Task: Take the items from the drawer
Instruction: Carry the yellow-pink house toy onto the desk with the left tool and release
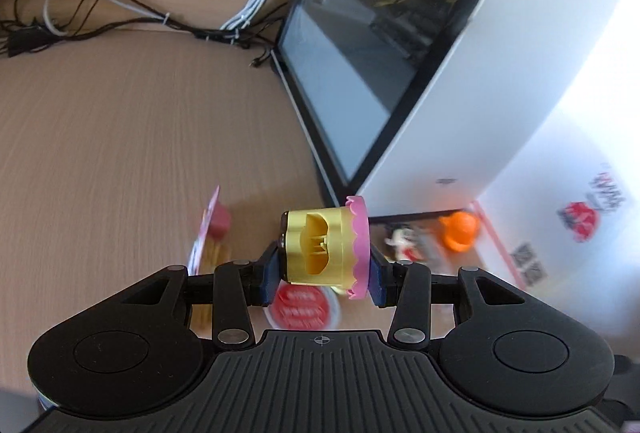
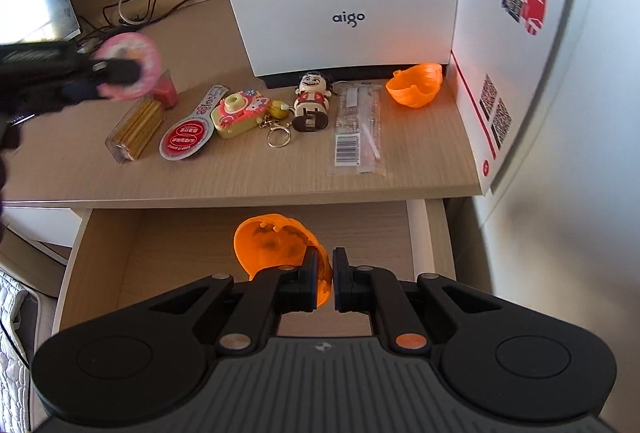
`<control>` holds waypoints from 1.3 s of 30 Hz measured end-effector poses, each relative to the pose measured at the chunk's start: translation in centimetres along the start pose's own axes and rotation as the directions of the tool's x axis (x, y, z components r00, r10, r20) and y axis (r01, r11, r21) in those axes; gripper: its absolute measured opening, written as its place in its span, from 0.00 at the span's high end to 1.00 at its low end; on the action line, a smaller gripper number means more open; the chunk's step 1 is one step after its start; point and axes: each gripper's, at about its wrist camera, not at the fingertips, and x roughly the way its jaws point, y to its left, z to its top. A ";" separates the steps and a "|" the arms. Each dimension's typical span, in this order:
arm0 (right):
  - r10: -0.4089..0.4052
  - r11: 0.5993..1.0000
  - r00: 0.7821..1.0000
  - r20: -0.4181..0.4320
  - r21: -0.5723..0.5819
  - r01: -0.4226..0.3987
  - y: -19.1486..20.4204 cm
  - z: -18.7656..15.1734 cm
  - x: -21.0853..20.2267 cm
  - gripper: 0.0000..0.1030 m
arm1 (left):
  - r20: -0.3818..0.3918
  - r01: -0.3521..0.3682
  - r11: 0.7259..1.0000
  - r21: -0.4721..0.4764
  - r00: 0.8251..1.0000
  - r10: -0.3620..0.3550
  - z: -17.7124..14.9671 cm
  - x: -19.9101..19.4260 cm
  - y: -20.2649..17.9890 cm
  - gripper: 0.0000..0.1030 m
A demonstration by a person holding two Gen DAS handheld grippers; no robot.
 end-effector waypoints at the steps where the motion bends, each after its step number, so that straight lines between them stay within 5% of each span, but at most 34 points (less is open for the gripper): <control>1: 0.004 1.000 1.000 0.004 -0.005 -0.004 0.1 0.1 0.0 0.93 | -0.007 0.001 1.000 0.014 1.000 -0.001 0.2 1.0 0.0 0.55; 12: -0.018 1.000 1.000 0.024 -0.007 0.018 -1.1 0.9 0.8 0.93 | -0.066 -0.051 0.990 0.133 0.996 0.060 -0.6 7.4 -0.7 0.50; 33: 0.015 0.995 1.000 0.005 -0.094 -0.014 1.4 2.9 2.8 0.93 | 0.037 -0.075 0.995 0.065 0.997 0.073 -1.0 0.6 1.3 0.53; 39: 0.025 0.991 0.999 0.026 -0.129 -0.022 2.5 4.0 2.8 0.93 | 0.067 -0.062 0.998 -0.025 0.996 0.064 -3.2 -2.9 3.1 0.53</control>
